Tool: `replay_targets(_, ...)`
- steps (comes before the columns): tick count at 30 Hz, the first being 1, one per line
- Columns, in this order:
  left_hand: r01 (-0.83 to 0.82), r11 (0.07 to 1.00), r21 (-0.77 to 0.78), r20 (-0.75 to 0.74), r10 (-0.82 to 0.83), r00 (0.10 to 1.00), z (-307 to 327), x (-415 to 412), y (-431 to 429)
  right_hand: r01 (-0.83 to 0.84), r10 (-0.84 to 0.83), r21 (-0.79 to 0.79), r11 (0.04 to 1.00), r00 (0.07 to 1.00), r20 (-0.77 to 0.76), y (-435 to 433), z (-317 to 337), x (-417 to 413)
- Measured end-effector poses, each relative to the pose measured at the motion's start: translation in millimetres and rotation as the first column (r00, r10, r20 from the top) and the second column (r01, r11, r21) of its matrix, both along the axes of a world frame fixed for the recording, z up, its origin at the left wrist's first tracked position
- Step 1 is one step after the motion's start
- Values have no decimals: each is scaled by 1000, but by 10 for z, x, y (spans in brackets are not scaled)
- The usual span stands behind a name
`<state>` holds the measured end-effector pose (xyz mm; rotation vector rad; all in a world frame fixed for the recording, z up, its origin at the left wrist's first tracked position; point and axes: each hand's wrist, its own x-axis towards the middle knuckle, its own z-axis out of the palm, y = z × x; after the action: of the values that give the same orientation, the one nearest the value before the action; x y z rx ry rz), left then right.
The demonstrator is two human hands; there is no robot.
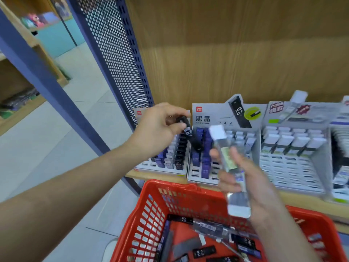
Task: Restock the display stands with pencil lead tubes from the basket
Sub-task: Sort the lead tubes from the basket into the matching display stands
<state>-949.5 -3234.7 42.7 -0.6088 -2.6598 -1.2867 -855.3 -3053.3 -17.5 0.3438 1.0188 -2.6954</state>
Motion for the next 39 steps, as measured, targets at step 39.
replay_targets(39, -26, 993, -117, 187, 47, 981, -332, 154, 981, 202, -188, 320, 926, 979, -75, 790, 93, 88)
